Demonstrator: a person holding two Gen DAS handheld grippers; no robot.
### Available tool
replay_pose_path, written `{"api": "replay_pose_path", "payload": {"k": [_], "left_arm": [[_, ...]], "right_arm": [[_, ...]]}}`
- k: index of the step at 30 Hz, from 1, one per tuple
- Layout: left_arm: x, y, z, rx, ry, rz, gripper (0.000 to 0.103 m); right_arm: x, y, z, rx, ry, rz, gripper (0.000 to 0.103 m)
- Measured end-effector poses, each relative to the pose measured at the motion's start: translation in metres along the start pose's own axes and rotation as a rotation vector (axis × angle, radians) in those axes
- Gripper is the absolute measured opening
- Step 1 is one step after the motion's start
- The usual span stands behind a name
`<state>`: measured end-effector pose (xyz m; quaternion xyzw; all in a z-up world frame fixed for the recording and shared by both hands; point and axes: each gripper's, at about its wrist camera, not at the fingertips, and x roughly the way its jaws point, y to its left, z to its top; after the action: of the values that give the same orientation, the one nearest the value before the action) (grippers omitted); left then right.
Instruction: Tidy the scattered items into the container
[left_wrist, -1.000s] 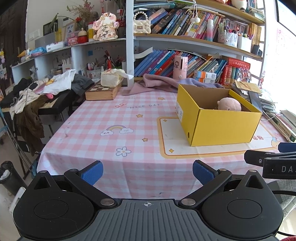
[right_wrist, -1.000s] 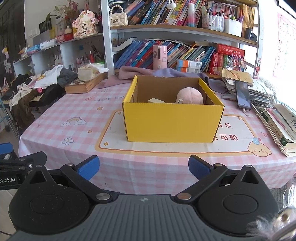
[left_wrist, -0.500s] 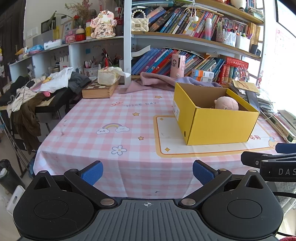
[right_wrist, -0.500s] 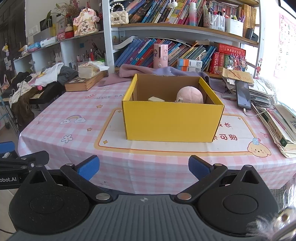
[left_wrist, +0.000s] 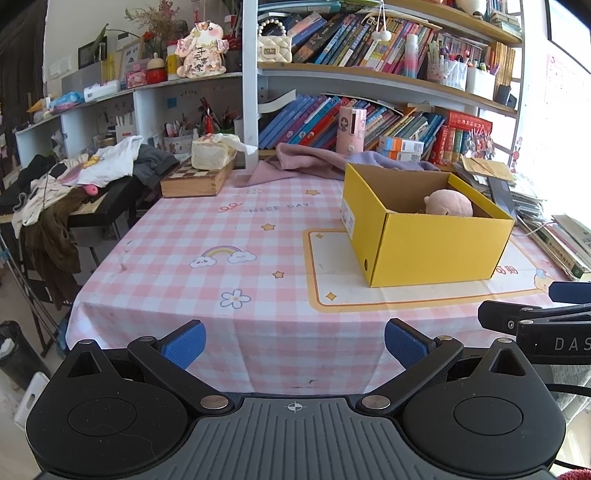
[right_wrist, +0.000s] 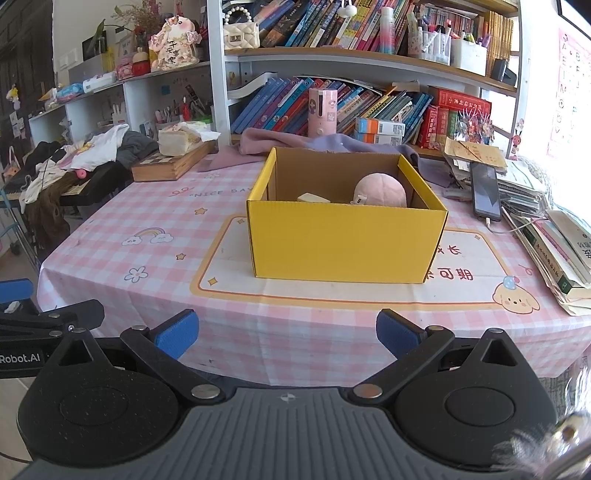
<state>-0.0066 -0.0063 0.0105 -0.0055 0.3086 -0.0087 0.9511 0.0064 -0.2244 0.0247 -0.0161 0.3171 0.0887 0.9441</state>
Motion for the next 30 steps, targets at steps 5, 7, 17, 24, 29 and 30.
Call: {"api": "replay_pose_path", "payload": {"k": [5,7,17,24,29,30], "left_arm": [[-0.0011,0.0005,0.0006,-0.005,-0.005,-0.005,0.103],[-0.0016,0.0006,0.0008,-0.007,-0.006,-0.005,0.103],[-0.0021,0.0009,0.002,-0.014,-0.007,-0.003,0.103],[0.0005,0.0025,0.0018,-0.019,0.006,-0.001,0.103],[0.0007,0.0028,0.0016,-0.018,0.007,-0.001,0.103],[0.0007,0.0027,0.0017,-0.018,0.007,-0.001,0.103]], "right_arm": [[-0.001,-0.0001,-0.0001,-0.004,0.0,-0.001,0.103],[-0.0011,0.0,-0.0001,-0.003,0.0,-0.002,0.103],[-0.0008,0.0,-0.0009,-0.008,0.003,0.004,0.103],[-0.0001,0.001,-0.0005,-0.011,0.007,0.005,0.103],[0.0018,0.0026,0.0001,-0.012,0.011,0.007,0.103],[0.0019,0.0027,0.0001,-0.012,0.011,0.008,0.103]]}}
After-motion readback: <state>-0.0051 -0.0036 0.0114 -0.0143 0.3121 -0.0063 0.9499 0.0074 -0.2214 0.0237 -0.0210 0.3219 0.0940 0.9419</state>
